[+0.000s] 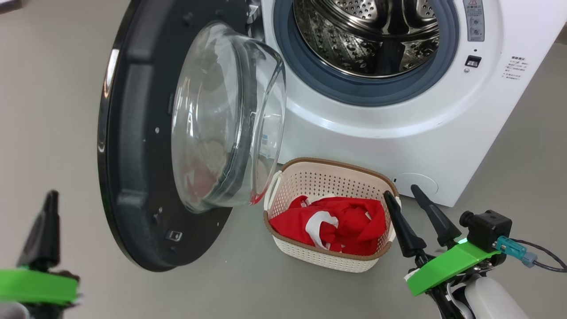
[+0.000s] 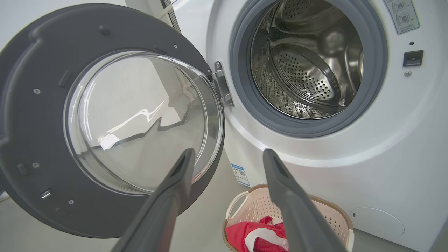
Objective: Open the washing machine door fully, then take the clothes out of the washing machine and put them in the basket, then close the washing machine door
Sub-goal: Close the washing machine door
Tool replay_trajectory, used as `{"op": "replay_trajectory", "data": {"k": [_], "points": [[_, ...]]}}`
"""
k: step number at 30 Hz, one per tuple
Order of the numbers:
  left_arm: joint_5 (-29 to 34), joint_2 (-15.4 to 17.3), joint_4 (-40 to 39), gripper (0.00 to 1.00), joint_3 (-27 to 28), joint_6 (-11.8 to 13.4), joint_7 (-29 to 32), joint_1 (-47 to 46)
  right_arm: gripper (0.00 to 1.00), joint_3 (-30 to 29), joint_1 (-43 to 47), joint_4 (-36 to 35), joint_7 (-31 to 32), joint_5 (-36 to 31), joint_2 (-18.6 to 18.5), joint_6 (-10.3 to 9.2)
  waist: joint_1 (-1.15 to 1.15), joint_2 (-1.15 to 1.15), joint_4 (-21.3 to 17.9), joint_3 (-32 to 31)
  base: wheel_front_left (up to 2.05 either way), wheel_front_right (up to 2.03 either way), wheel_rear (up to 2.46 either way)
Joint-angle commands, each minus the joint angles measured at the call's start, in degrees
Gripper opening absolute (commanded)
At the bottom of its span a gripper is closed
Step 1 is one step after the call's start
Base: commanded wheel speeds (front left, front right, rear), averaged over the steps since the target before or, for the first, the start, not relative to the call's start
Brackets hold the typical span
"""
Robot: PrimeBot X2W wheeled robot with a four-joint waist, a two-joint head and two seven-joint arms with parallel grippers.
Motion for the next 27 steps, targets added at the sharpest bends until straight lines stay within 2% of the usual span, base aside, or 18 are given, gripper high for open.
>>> {"op": "replay_trajectory", "data": {"k": [1, 6, 12, 20, 27], "points": [[-2.13, 2.65, -1.76, 0.00, 3.24, 0.79, 2.00, -4.06, 1.00, 1.42, 0.06, -1.23, -0.69, 0.21, 0.30, 0.09, 0.00, 0.00, -0.14, -0.27, 0.00, 0.00, 0.00], [-9.38, 4.66, -0.82, 0.00, 6.03, 3.44, 9.21, -9.27, 1.00, 1.51, 0.00, -1.30, -0.69, 0.39, 0.54, 0.09, 0.00, 0.00, -0.80, -0.61, 0.00, 0.00, 0.00], [-15.79, 6.49, 3.98, 0.00, 7.44, 8.06, 16.94, -16.60, 1.00, 1.00, 0.43, -1.42, -0.69, 0.42, 0.74, 0.09, 0.00, 0.00, -1.45, -0.64, 0.00, 0.00, 0.00], [-21.97, 7.33, 14.55, 0.00, 8.58, 13.67, 23.73, -26.86, 1.00, 0.98, 0.49, -1.40, -0.69, 0.35, 1.04, 0.09, 0.00, 0.00, -2.97, -0.11, 0.00, 0.00, 0.00], [-25.64, 6.65, 16.40, 0.00, 8.65, 16.64, 28.11, -29.91, 1.00, 0.40, 0.68, -1.50, -0.69, 0.27, 0.48, 0.09, 0.00, 0.00, -4.37, 0.48, 0.00, 0.00, 0.00]]}}
